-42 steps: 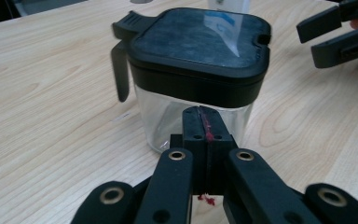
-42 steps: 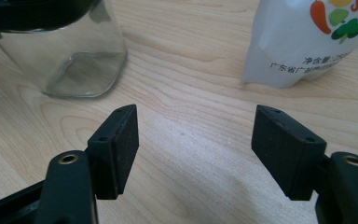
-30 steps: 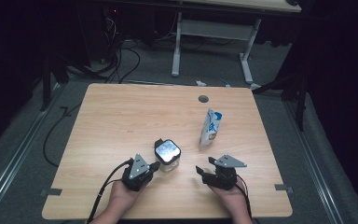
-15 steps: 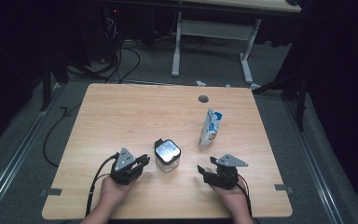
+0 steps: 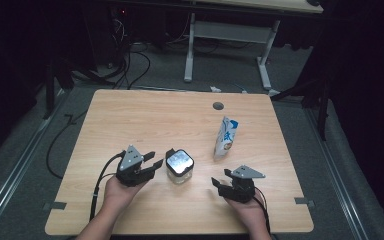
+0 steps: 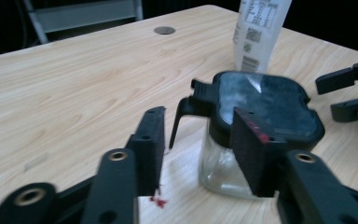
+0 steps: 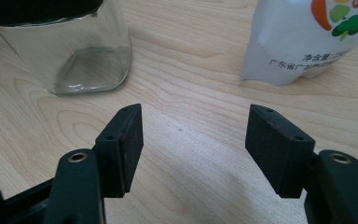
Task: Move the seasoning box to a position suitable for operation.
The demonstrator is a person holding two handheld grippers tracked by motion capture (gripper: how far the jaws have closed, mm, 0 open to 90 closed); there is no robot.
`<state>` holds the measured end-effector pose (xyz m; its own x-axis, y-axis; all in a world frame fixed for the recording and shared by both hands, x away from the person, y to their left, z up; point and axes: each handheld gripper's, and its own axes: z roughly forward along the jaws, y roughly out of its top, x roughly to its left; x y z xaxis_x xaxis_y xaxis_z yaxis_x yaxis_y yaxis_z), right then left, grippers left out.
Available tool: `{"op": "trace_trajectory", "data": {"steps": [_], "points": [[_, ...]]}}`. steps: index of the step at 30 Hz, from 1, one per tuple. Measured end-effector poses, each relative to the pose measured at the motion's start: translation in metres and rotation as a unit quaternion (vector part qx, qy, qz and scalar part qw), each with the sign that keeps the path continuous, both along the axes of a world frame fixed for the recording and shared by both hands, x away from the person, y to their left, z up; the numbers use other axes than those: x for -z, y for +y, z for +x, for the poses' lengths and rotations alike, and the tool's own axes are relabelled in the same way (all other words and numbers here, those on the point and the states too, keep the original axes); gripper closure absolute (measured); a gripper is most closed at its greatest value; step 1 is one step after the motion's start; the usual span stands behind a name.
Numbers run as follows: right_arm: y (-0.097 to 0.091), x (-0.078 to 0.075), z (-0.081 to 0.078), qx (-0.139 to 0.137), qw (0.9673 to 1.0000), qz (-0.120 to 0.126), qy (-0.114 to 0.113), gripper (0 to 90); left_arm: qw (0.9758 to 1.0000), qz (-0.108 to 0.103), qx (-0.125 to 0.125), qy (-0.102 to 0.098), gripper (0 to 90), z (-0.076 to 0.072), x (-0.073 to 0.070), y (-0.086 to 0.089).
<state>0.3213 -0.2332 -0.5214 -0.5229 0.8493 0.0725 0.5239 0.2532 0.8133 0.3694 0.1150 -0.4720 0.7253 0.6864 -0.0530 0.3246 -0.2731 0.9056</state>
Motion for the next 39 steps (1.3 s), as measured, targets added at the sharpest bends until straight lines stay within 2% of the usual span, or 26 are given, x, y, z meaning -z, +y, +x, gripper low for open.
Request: {"op": "trace_trajectory", "data": {"steps": [1, 4, 9, 11, 12, 13, 16, 25, 28, 36, 39], "points": [[0.0, 0.0, 0.0, 0.0, 1.0, 0.001, 0.0, 37.0, 1.0, 0.0, 0.0, 0.0, 57.7, 0.0, 0.0, 0.0], [-0.001, 0.0, 0.001, 0.001, 1.0, 0.002, 0.0, 36.8, 0.9999, -0.002, -0.001, 0.012, 60.5, 0.014, -0.002, -0.009], [-0.001, 0.0, 0.001, 0.002, 1.0, 0.008, 0.001, 36.7, 0.9999, 0.0, -0.002, 0.012, 69.2, 0.023, -0.003, -0.019], [-0.001, 0.0, 0.001, 0.0, 1.0, 0.005, 0.0, 36.7, 0.9999, -0.004, -0.003, 0.015, 75.4, 0.026, -0.003, -0.022], [-0.001, 0.001, 0.001, 0.001, 1.0, 0.005, 0.001, 36.7, 0.9998, -0.006, -0.002, 0.017, 81.7, 0.028, -0.004, -0.023], [-0.001, 0.001, 0.001, 0.001, 1.0, 0.005, 0.001, 36.7, 0.9998, -0.007, -0.002, 0.019, 81.7, 0.029, -0.004, -0.025], [0.0, 0.0, 0.001, -0.001, 1.0, 0.007, 0.0, 37.0, 0.9999, 0.012, 0.0, 0.012, 89.2, 0.032, -0.004, -0.032], [0.001, -0.001, -0.002, -0.004, 1.0, 0.009, -0.001, 37.1, 0.9999, 0.013, 0.002, 0.002, 89.9, 0.027, -0.006, -0.036], [0.001, -0.001, -0.002, -0.002, 1.0, 0.006, -0.001, 37.1, 1.0, 0.008, 0.001, -0.002, 88.9, 0.026, -0.009, -0.035], [0.0, -0.002, -0.002, 0.006, 0.9999, 0.014, -0.005, 37.5, 0.9993, 0.037, -0.008, -0.005, 87.3, 0.023, -0.012, -0.031], [0.0, 0.0, -0.001, 0.008, 0.9999, 0.014, -0.003, 37.6, 0.9993, 0.037, -0.011, 0.0, 88.0, 0.021, -0.014, -0.028]]}}
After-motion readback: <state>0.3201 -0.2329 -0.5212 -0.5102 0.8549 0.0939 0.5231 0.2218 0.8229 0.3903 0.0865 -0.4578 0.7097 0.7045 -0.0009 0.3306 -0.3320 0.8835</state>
